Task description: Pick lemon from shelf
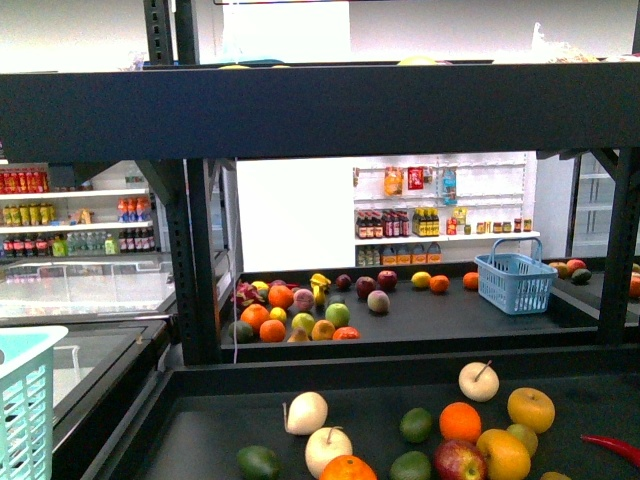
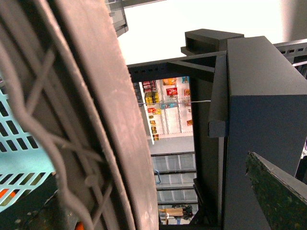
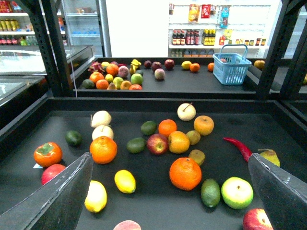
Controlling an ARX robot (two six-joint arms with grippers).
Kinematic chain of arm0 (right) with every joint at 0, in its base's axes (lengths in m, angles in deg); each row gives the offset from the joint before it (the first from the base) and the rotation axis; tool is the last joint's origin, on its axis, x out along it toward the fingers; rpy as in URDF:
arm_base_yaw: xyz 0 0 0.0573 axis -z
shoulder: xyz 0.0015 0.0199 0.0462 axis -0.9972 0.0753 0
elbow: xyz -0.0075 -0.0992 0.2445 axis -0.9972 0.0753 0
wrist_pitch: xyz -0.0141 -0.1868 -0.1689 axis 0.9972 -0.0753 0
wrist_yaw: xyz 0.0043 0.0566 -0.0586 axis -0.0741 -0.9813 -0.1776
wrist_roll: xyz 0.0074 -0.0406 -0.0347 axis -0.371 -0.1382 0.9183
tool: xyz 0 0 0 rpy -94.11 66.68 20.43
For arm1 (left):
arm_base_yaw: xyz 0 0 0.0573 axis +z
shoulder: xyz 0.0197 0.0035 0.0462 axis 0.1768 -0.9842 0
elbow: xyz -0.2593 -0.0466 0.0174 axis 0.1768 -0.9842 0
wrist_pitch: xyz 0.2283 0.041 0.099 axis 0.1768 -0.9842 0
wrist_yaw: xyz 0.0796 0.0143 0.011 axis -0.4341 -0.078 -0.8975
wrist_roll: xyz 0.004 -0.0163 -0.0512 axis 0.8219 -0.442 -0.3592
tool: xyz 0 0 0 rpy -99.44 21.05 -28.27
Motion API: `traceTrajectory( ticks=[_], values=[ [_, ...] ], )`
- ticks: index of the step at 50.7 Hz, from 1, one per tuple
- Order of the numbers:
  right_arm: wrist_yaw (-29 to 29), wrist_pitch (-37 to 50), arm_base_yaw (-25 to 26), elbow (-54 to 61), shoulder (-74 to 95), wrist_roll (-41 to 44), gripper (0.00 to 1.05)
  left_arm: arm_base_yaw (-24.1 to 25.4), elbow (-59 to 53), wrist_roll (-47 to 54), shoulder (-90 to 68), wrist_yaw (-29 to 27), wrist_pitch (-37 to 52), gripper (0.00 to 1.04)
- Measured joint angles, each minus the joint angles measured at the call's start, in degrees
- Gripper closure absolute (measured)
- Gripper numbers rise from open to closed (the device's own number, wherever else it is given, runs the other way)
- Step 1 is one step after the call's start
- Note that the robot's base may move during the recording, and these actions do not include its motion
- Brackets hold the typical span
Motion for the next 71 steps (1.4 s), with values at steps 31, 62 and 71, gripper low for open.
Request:
traceTrajectory(
  ticks=[31, 62, 71],
  values=[
    [0.0, 0.0, 0.0, 0.0, 0.0, 0.0, 0.07, -0.55, 2.6, 3.89, -1.68, -2.49, -4.24, 0.91],
    [0.0, 0.0, 0.0, 0.0, 0.0, 0.0, 0.07, -5.62, -4.44, 14.12, 10.01, 4.98, -5.81, 0.98],
    [0.0, 0.0, 0.0, 0.0, 0.0, 0.0, 0.07, -12.13, -7.89, 17.09, 15.8, 8.66, -5.79, 0.98]
  ],
)
